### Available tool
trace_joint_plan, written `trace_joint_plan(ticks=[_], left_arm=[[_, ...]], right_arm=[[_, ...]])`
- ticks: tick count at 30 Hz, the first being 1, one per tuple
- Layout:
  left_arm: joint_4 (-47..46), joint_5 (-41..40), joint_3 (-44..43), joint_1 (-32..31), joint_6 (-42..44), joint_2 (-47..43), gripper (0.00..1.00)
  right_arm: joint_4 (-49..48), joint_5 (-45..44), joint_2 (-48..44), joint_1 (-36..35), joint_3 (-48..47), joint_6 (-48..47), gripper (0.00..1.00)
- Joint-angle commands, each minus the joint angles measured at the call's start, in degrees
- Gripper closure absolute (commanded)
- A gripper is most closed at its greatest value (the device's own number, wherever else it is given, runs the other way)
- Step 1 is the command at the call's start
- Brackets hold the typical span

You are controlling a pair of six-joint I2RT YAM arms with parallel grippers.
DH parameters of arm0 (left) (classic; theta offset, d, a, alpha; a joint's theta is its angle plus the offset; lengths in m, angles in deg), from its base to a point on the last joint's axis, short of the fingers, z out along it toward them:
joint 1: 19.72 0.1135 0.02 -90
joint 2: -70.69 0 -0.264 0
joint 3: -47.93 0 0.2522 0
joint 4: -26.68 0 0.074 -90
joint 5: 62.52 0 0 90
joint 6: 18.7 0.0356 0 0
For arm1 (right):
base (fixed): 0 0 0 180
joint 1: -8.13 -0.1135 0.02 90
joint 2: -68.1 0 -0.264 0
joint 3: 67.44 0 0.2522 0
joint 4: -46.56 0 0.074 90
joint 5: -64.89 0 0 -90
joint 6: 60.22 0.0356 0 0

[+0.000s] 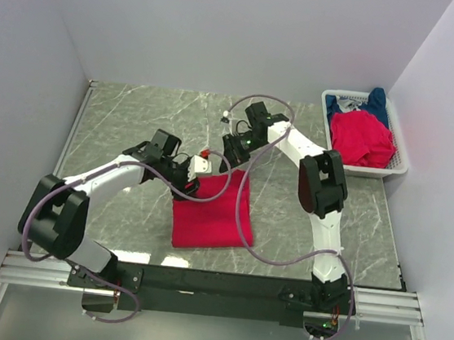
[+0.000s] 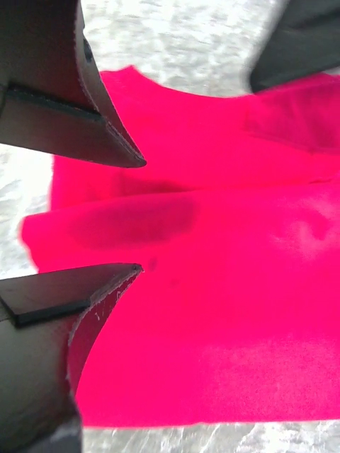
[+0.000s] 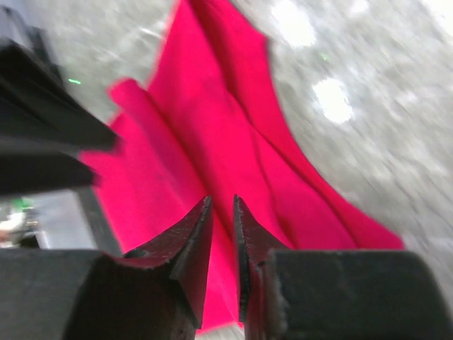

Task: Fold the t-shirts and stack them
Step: Fold the tshirt

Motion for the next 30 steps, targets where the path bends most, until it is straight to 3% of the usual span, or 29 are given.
trace_joint_plan(ticks=[1, 6, 13, 26, 30], left_arm=[[-5.64, 4.13, -0.95, -1.0, 3.46, 2.51, 0.39], [-7.4, 4.67, -1.38, -2.66, 4.78, 5.41, 0.42], [-3.89, 2.03, -7.0, -4.16, 3.91, 11.73, 0.44], [5.25, 0.53, -9.65, -8.2, 7.51, 15.7, 0.5], [4.11, -0.61, -9.38, -8.38, 6.28, 15.7, 0.53]], right_arm=[[-5.22, 10.15, 3.65, 0.38, -2.15, 6.31, 0.77], [-10.76, 14.82, 6.64, 0.29, -1.01, 13.51, 0.78], [-15.42, 13.94, 9.72, 0.29, 3.82, 16.77, 0.78], [-17.01, 12.97, 9.28, 0.29, 9.36, 16.87, 0.78], [-18.15, 13.41, 7.71, 0.11, 12.52, 16.86, 0.78]])
